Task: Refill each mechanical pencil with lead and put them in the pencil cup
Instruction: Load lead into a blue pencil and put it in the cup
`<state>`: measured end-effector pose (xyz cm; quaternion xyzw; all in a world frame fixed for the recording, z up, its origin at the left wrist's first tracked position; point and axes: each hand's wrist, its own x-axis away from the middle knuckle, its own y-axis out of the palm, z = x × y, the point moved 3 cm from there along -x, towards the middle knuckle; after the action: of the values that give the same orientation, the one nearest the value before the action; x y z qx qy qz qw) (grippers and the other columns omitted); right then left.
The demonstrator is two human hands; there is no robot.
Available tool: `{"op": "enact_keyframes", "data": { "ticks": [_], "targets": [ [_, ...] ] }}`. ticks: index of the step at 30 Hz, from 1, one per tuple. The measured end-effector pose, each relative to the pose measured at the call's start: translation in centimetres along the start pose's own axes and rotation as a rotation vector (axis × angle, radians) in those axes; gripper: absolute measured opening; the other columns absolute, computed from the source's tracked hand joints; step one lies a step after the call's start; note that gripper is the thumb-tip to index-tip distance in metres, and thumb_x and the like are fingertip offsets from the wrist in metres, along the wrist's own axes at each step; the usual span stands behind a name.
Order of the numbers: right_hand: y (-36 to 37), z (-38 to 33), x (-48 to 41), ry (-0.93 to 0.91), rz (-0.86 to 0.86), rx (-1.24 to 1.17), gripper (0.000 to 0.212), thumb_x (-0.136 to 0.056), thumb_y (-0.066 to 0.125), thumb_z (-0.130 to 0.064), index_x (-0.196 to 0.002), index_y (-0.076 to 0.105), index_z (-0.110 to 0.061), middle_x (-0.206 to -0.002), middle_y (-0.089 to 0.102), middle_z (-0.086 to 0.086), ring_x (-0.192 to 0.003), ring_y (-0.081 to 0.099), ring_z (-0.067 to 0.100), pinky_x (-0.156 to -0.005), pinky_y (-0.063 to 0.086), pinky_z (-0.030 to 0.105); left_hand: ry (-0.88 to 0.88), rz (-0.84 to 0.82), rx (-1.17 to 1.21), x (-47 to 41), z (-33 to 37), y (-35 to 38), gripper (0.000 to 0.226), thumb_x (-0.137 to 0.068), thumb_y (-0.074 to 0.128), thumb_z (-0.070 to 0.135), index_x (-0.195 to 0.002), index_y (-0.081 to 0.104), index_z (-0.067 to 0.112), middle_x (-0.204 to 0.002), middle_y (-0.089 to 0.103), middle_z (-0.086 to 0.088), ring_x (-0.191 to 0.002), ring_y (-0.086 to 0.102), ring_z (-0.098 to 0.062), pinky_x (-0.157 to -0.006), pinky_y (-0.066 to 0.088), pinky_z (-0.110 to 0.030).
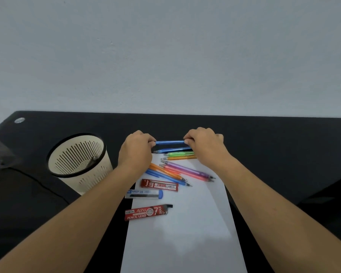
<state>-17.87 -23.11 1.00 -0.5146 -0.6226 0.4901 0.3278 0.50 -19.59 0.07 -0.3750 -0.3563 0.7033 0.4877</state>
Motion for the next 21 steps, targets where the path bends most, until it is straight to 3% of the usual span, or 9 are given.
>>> {"op": "enact_keyframes", "data": {
  "ticks": [5, 8, 12, 15, 21],
  "targets": [
    [-2.1, -0.5, 3.3, -0.001, 0.024, -0.024, 0.009, -0.098, 0.047, -0.033, -0.103, 0.055, -0.031, -0.098, 0.057, -0.011, -0.090, 0.050, 0.010, -0.088, 0.035, 0.034, 0.005, 0.001, 0.034, 2.9, 1.0, -2.1, 0.024, -0.093, 0.061, 0.023, -0.117, 0.064, 0.025, -0.106, 0.055, 0.003, -0.095, 0.055, -0.014, -0.083, 0.055, -0.034],
    [-2.7, -0.6, 6.5, 0.022, 0.002, -0.074, 0.007, -0.099, 0.046, -0.032, -0.099, 0.053, -0.031, -0.095, 0.056, -0.011, -0.085, 0.051, 0.011, -0.085, 0.039, 0.032, 0.066, 0.008, 0.063, 5.7, 1.3, -3.1, 0.021, -0.096, 0.056, 0.025, -0.116, 0.065, 0.026, -0.102, 0.054, 0.007, -0.091, 0.054, -0.011, -0.077, 0.054, -0.028],
    [-3.0, -1.2, 11.3, 0.059, -0.019, -0.128, 0.005, -0.098, 0.048, -0.033, -0.097, 0.052, -0.031, -0.088, 0.049, -0.016, -0.085, 0.052, 0.011, -0.084, 0.049, 0.037, 0.182, -0.025, 0.001, 9.8, 1.6, -4.3, 0.027, -0.094, 0.061, 0.019, -0.120, 0.065, 0.020, -0.106, 0.057, 0.000, -0.095, 0.054, -0.014, -0.084, 0.054, -0.032],
    [-3.3, -1.8, 14.9, 0.066, -0.040, -0.157, 0.004, -0.098, 0.046, -0.034, -0.098, 0.049, -0.030, -0.089, 0.050, -0.014, -0.082, 0.053, 0.011, -0.084, 0.050, 0.037, 0.228, 0.012, 0.009, 12.9, 1.3, -5.0, 0.022, -0.095, 0.058, 0.020, -0.116, 0.066, 0.020, -0.103, 0.058, 0.003, -0.092, 0.051, -0.010, -0.081, 0.049, -0.026],
    [-3.3, -2.3, 20.1, 0.088, -0.022, -0.314, 0.014, -0.097, 0.051, -0.026, -0.107, 0.060, -0.024, -0.096, 0.060, -0.010, -0.081, 0.055, 0.006, -0.071, 0.047, 0.016, 0.266, -0.021, -0.019, 17.7, 0.5, -5.5, 0.024, -0.096, 0.055, 0.029, -0.118, 0.065, 0.023, -0.103, 0.057, 0.007, -0.092, 0.050, -0.008, -0.082, 0.049, -0.026]
  ]
}}
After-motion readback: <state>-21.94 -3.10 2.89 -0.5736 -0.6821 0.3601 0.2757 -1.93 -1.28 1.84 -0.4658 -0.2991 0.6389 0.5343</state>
